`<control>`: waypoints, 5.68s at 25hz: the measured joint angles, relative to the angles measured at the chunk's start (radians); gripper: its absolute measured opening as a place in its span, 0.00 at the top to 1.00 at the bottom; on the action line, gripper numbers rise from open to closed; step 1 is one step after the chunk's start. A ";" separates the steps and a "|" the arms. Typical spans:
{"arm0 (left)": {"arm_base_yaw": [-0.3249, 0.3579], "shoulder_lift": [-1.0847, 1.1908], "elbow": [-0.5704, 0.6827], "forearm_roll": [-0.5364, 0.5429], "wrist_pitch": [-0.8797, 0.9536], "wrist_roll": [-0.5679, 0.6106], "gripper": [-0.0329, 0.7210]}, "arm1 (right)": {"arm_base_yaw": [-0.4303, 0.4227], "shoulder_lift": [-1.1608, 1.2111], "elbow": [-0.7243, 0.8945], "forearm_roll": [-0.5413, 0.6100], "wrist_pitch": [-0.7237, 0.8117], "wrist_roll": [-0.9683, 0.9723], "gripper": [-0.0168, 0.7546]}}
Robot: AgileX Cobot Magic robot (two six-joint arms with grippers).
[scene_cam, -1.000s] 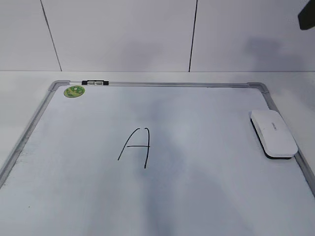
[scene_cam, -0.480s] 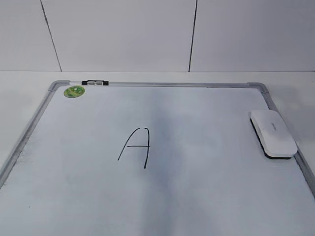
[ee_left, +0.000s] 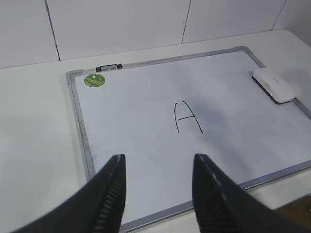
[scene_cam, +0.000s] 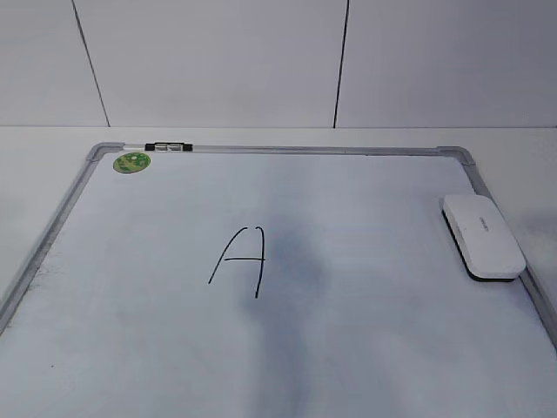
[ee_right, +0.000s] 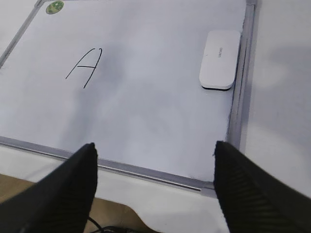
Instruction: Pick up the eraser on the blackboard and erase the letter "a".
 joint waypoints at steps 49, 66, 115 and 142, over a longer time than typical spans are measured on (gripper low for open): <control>0.000 -0.309 0.593 0.126 -0.170 0.083 0.53 | 0.001 -0.268 0.409 -0.156 -0.120 -0.065 0.21; 0.000 -0.340 0.593 0.127 -0.174 0.083 0.58 | 0.001 -0.364 0.409 -0.156 -0.122 -0.067 0.21; 0.224 -0.386 0.593 0.127 -0.174 0.085 0.62 | -0.243 -0.407 0.409 -0.156 -0.122 -0.068 0.21; 0.226 -0.386 0.593 0.127 -0.174 0.087 0.62 | -0.243 -0.407 0.409 -0.156 -0.122 -0.068 0.21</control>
